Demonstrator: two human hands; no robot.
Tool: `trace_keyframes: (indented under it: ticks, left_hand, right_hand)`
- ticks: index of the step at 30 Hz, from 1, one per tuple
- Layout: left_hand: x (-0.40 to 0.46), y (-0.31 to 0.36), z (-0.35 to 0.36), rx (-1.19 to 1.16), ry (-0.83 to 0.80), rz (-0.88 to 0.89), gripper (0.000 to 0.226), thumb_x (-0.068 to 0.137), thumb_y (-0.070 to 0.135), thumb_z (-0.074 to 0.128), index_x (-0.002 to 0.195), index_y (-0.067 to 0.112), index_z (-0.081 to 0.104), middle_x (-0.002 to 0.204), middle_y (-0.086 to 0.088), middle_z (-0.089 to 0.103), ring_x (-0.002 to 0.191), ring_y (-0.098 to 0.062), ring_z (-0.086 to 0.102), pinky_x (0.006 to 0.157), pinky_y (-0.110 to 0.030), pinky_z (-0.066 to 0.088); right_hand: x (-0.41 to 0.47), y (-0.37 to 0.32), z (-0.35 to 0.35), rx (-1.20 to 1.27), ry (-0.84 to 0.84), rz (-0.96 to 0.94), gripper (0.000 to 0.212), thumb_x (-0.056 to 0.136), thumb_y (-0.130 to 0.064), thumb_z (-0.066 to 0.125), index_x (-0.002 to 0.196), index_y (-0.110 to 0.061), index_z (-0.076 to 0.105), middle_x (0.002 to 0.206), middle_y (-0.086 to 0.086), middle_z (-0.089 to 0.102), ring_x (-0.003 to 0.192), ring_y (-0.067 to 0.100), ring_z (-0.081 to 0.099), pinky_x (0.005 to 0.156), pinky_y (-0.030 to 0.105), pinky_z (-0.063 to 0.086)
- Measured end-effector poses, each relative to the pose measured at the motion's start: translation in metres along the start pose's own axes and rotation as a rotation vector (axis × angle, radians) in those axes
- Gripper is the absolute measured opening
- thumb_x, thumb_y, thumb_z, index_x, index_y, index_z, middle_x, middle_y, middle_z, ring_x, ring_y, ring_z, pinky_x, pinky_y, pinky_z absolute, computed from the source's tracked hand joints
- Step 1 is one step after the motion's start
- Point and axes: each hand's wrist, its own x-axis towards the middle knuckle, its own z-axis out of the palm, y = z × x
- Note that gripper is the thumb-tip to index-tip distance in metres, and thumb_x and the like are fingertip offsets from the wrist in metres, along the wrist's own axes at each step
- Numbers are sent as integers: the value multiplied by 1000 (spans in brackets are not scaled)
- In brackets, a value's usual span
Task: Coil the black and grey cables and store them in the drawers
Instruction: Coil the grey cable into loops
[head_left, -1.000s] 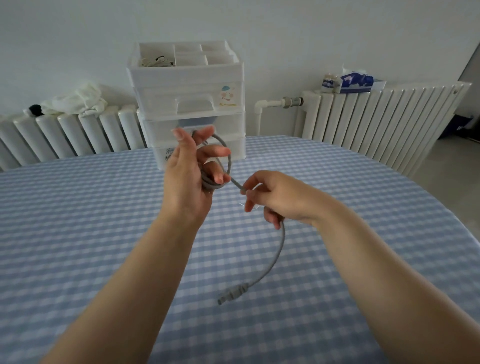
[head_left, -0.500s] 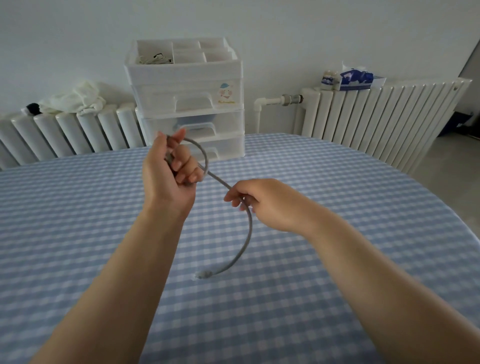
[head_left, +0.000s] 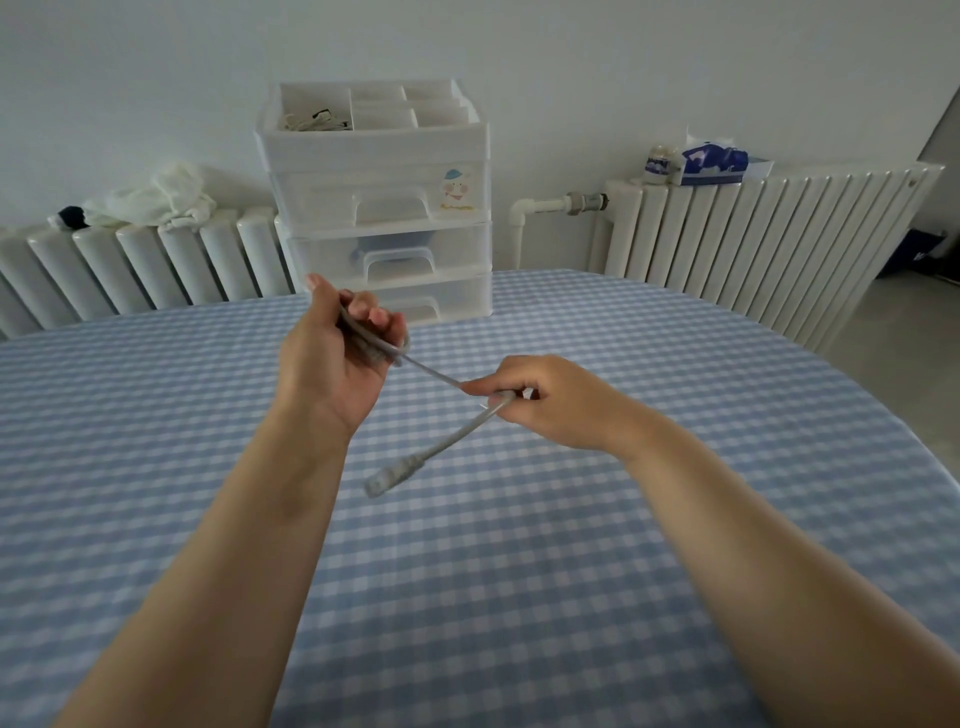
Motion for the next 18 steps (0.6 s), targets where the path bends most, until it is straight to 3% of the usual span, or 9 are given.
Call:
trace_keyframes:
  ticks: [4, 7, 10, 14, 16, 18]
  left_hand:
    - [-1, -7, 1, 111, 59, 3, 41, 99, 44, 39, 71, 14, 45, 49, 3, 40, 47, -12, 54, 58, -27, 55]
    - [-7, -21, 3, 413, 35, 55, 38, 102, 39, 32, 91, 9, 50, 61, -3, 50, 57, -18, 63, 64, -32, 58]
    - [-12, -34, 5, 775, -73, 134, 33, 104, 35, 27, 100, 7, 45, 68, -5, 60, 64, -23, 70, 61, -33, 59]
    - [-16, -44, 4, 1242, -205, 133, 36, 103, 39, 28, 86, 11, 43, 58, 7, 61, 50, -11, 60, 48, -23, 47]
    - [-18, -45, 2, 1289, -280, 74, 51, 101, 46, 27, 83, 4, 49, 54, 1, 57, 49, -15, 55, 49, -30, 46]
    - [-20, -43, 2, 1254, -322, 5, 63, 100, 51, 23, 83, -1, 53, 51, -3, 56, 44, -16, 51, 45, -28, 43]
  right_hand:
    - [-3, -3, -3, 172, -43, 69, 27, 96, -15, 54, 113, -27, 71, 83, -12, 69, 78, 4, 63, 81, 20, 50]
    - [-5, -13, 0, 235, -79, 41, 24, 94, -8, 52, 105, -21, 69, 81, -4, 74, 76, 8, 68, 83, 23, 52]
    - [-7, -23, 2, 274, -124, 3, 9, 96, -9, 52, 100, -17, 54, 83, 0, 76, 74, 10, 71, 69, 14, 48]
    - [-8, -28, 3, 422, -105, -42, 10, 100, -16, 50, 94, -10, 45, 85, 7, 76, 72, 20, 74, 56, 23, 47]
    - [-8, -32, 3, 498, -58, -30, 17, 99, -18, 52, 97, -2, 48, 82, 10, 75, 62, 23, 72, 48, 23, 43]
    - [-9, -35, 4, 502, 25, 10, 24, 95, -24, 59, 95, 0, 55, 69, 6, 74, 46, 16, 62, 42, 20, 39]
